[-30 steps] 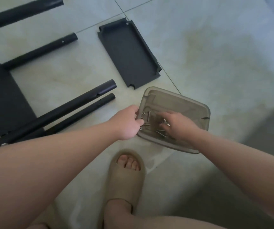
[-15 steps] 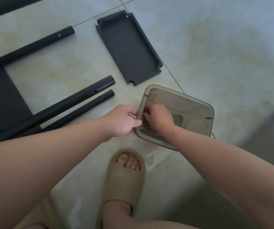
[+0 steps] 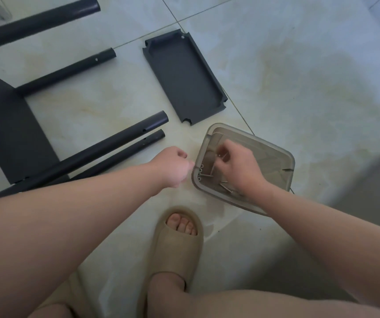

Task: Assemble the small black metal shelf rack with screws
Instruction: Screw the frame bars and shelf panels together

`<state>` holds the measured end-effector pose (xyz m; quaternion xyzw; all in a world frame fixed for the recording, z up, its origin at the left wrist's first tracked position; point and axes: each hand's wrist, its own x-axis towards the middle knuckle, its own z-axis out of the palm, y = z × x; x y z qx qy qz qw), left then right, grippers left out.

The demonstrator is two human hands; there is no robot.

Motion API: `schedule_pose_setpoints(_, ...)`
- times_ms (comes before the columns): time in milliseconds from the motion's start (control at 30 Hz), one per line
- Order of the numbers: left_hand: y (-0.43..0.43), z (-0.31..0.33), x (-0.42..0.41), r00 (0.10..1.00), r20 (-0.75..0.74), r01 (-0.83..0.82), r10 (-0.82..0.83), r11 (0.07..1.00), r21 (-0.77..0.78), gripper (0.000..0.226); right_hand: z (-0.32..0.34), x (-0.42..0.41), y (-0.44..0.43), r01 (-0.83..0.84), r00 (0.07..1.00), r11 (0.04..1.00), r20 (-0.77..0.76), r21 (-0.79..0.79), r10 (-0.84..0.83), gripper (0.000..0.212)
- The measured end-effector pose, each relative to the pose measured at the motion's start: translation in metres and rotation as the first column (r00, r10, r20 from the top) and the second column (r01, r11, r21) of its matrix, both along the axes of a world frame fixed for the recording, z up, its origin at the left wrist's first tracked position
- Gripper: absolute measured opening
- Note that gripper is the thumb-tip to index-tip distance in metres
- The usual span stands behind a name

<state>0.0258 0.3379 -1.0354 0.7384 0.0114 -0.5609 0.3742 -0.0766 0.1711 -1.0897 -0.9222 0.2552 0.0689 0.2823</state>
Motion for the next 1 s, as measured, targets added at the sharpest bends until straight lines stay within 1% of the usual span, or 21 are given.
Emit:
schedule_pose_setpoints(67, 0.004, 0.013, 0.008, 0.999, 0.006, -0.044, 0.043, 0.999, 0.026, 0.005, 0.027, 0.003, 0.003, 0.029, 0.996, 0.994, 0.084, 0.109, -0.038, 0.011)
schedule_pose_setpoints(100, 0.008, 0.02, 0.013, 0.997, -0.006, -0.077, 0.078, 0.996, 0.032, 0.008, 0.042, 0.006, 0.008, 0.036, 0.99, 0.987, 0.129, 0.156, -0.056, 0.012)
schedule_pose_setpoints(167, 0.019, 0.036, 0.025, 0.978, -0.072, -0.195, 0.195, 0.981, 0.005, 0.018, 0.07, 0.016, 0.023, 0.018, 0.973, 0.974, 0.22, 0.227, -0.07, 0.014)
schedule_pose_setpoints(200, 0.027, 0.044, 0.031, 0.959, -0.105, -0.266, 0.262, 0.964, -0.024, 0.026, 0.084, 0.024, 0.033, -0.009, 0.963, 0.97, 0.263, 0.241, -0.057, 0.015)
schedule_pose_setpoints(267, 0.047, 0.059, 0.045, 0.92, -0.148, -0.376, 0.362, 0.924, -0.078, 0.04, 0.109, 0.04, 0.057, -0.088, 0.943, 0.965, 0.334, 0.246, 0.001, 0.013)
schedule_pose_setpoints(367, 0.082, 0.083, 0.066, 0.863, -0.224, -0.487, 0.453, 0.864, -0.129, 0.055, 0.142, 0.064, 0.098, -0.233, 0.897, 0.948, 0.424, 0.216, 0.124, 0.01)
schedule_pose_setpoints(500, 0.139, 0.113, 0.084, 0.816, -0.328, -0.55, 0.476, 0.813, -0.19, 0.066, 0.176, 0.088, 0.154, -0.437, 0.803, 0.897, 0.477, 0.067, 0.356, 0.012)
schedule_pose_setpoints(600, 0.182, 0.126, 0.09, 0.804, -0.393, -0.55, 0.447, 0.809, -0.205, 0.071, 0.192, 0.101, 0.195, -0.523, 0.765, 0.851, 0.464, 0.043, 0.447, 0.014)
schedule_pose_setpoints(667, 0.208, 0.132, 0.093, 0.798, -0.434, -0.539, 0.417, 0.817, -0.206, 0.064, 0.198, 0.107, 0.22, -0.549, 0.745, 0.833, 0.491, 0.066, 0.452, 0.014)
schedule_pose_setpoints(733, 0.231, 0.135, 0.094, 0.805, -0.422, -0.529, 0.418, 0.827, -0.189, 0.043, 0.199, 0.112, 0.237, -0.555, 0.734, 0.829, 0.511, 0.073, 0.447, 0.013)
schedule_pose_setpoints(767, 0.241, 0.134, 0.094, 0.805, -0.402, -0.536, 0.436, 0.825, -0.178, 0.031, 0.198, 0.115, 0.242, -0.55, 0.742, 0.832, 0.502, 0.078, 0.444, 0.013)
schedule_pose_setpoints(800, 0.25, 0.131, 0.094, 0.797, -0.378, -0.56, 0.471, 0.811, -0.171, 0.026, 0.196, 0.118, 0.247, -0.541, 0.76, 0.836, 0.479, 0.09, 0.44, 0.013)
schedule_pose_setpoints(867, 0.267, 0.118, 0.096, 0.764, -0.317, -0.63, 0.563, 0.757, -0.173, 0.034, 0.187, 0.125, 0.253, -0.533, 0.802, 0.837, 0.385, 0.12, 0.456, 0.014)
schedule_pose_setpoints(900, 0.274, 0.111, 0.097, 0.745, -0.289, -0.659, 0.602, 0.73, -0.179, 0.039, 0.181, 0.129, 0.256, -0.547, 0.812, 0.829, 0.319, 0.12, 0.489, 0.016)
schedule_pose_setpoints(933, 0.279, 0.103, 0.098, 0.729, -0.268, -0.68, 0.63, 0.709, -0.184, 0.042, 0.173, 0.132, 0.259, -0.573, 0.807, 0.812, 0.249, 0.11, 0.536, 0.019)
schedule_pose_setpoints(1000, 0.288, 0.087, 0.099, 0.709, -0.21, -0.705, 0.673, 0.687, -0.178, 0.041, 0.156, 0.136, 0.263, -0.641, 0.767, 0.764, 0.115, 0.077, 0.632, 0.027)
